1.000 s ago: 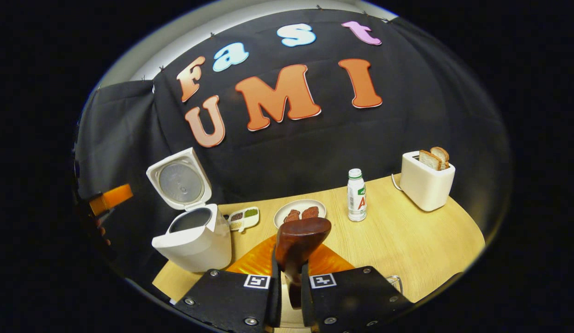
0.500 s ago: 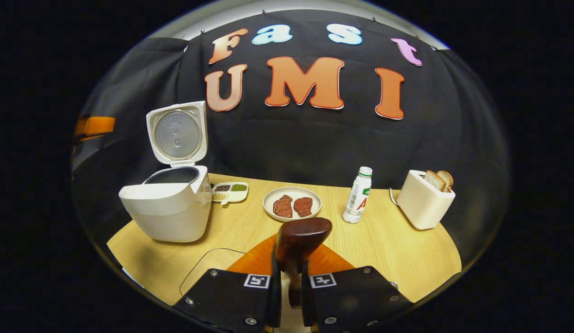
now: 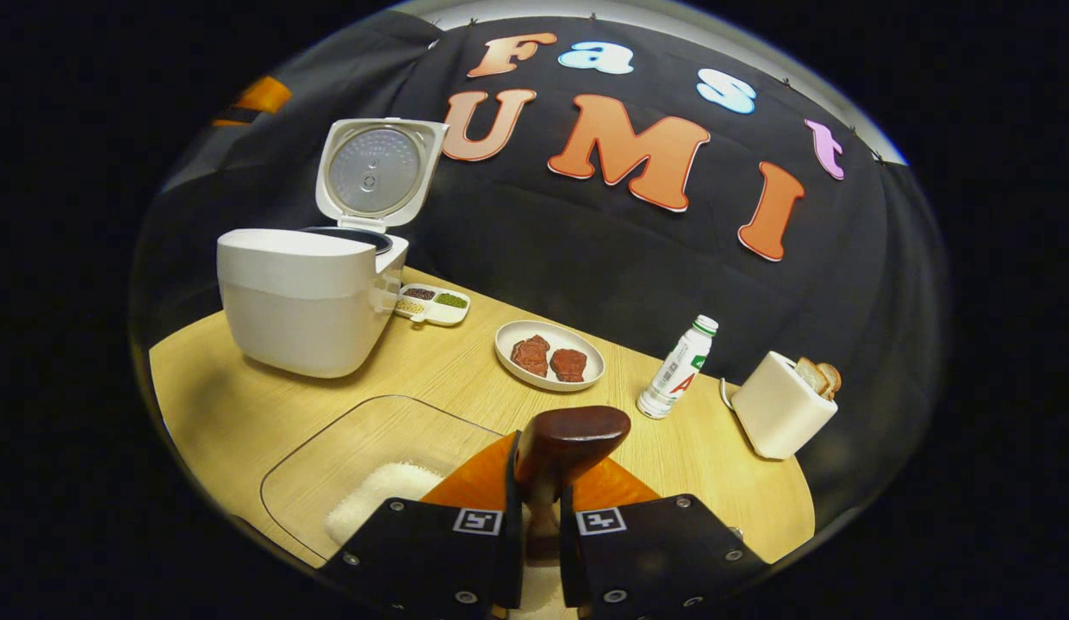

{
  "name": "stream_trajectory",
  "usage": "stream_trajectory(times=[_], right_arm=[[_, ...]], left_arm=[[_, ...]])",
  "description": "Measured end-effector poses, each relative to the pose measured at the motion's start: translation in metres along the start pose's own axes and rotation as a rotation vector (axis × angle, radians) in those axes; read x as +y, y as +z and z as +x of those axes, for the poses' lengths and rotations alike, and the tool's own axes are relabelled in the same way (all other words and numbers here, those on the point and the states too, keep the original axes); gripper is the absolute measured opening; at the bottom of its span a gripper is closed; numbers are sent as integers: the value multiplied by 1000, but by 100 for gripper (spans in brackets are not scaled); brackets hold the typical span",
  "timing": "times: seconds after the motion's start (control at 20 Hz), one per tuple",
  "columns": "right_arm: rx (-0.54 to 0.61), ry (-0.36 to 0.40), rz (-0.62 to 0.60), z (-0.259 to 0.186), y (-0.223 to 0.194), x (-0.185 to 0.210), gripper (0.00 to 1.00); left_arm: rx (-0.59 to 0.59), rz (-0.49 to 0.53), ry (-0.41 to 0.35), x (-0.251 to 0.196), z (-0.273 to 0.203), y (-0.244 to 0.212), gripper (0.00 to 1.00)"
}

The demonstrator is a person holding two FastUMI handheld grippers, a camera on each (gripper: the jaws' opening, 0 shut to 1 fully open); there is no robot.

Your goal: Close the left gripper, press the button to open the rice cooker; take a wooden spoon from the chopstick holder with the right hand, scoop a spoonful of rice and pour it into the rice cooker, then put the wooden spoon back into the chopstick holder.

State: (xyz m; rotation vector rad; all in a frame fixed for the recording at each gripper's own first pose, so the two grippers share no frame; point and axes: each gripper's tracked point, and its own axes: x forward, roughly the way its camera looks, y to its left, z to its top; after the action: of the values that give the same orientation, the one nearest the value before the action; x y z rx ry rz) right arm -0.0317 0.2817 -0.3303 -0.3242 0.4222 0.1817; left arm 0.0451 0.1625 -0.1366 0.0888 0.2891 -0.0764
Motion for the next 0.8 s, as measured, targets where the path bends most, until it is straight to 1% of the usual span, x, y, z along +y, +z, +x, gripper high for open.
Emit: stream_trajectory(times=[0.15, 0.2, 0.25, 0.3, 0.35, 0.4, 0.45, 0.5, 0.65, 0.7, 0.75, 0.8], right_arm=[[4, 15, 1, 1, -4, 15, 17], [-5, 15, -4, 1, 0, 18, 17], [3, 17, -3, 0, -3, 21, 17], [5, 16, 10, -1, -2, 23, 17], [-1, 21, 37, -1, 2, 25, 17], [-1, 29, 76, -2, 5, 26, 17], [1, 37, 124, -1, 8, 28, 17], [4, 45, 172, 0, 12, 32, 17], [21, 71, 308, 1, 18, 42, 17], [30, 85, 362, 1, 19, 47, 14], [43, 96, 421, 1, 20, 51, 17], [49, 109, 485, 1, 22, 55, 17]], left_arm=[[6, 5, -2, 2, 2, 0, 89], [8, 7, -1, 3, 3, -1, 93], [9, 9, 1, 3, 4, -2, 89], [9, 11, 0, 5, 4, -2, 93], [11, 15, 2, 7, 4, -3, 89], [14, 19, 3, 9, 5, -4, 93], [15, 23, 6, 12, 5, -4, 89], [17, 27, 8, 15, 4, -5, 93], [21, 34, 14, 21, 7, -5, 93], [20, 38, 15, 24, 7, -5, 89], [20, 42, 13, 25, 7, -3, 93], [20, 47, 13, 27, 6, -4, 93]])
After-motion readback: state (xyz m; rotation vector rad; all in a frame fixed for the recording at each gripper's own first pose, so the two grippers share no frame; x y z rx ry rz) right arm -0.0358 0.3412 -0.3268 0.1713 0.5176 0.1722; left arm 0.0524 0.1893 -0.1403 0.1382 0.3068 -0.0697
